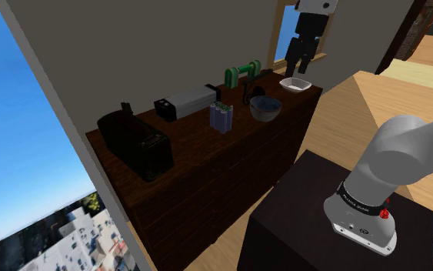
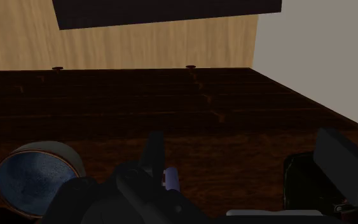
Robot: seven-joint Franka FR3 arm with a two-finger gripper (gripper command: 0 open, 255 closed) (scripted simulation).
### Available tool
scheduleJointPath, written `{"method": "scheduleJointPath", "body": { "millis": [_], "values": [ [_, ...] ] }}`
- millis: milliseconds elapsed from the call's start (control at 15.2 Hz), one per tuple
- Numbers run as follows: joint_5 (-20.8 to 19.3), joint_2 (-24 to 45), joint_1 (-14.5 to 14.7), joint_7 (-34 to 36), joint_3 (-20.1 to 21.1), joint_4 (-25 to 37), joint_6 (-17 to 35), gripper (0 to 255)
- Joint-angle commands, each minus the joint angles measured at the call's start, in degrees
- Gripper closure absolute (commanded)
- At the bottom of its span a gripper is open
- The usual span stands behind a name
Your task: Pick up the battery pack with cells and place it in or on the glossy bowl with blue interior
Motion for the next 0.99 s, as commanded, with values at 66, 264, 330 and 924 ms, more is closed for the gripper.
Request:
{"method": "scheduleJointPath", "body": {
  "millis": [66,264,330,924],
  "values": [
    [-0.4,1.8,0.2,-1.4,-0.6,0.1,1.4,0],
    [-1.6,7.4,0.7,-5.5,-2.2,0.8,5.4,0],
    [-1.9,9.3,0.9,-6.9,-2.7,1.3,6.7,0],
    [-2.7,28.5,2.4,-18.6,-6.3,8.6,16.3,0]
  ]
}}
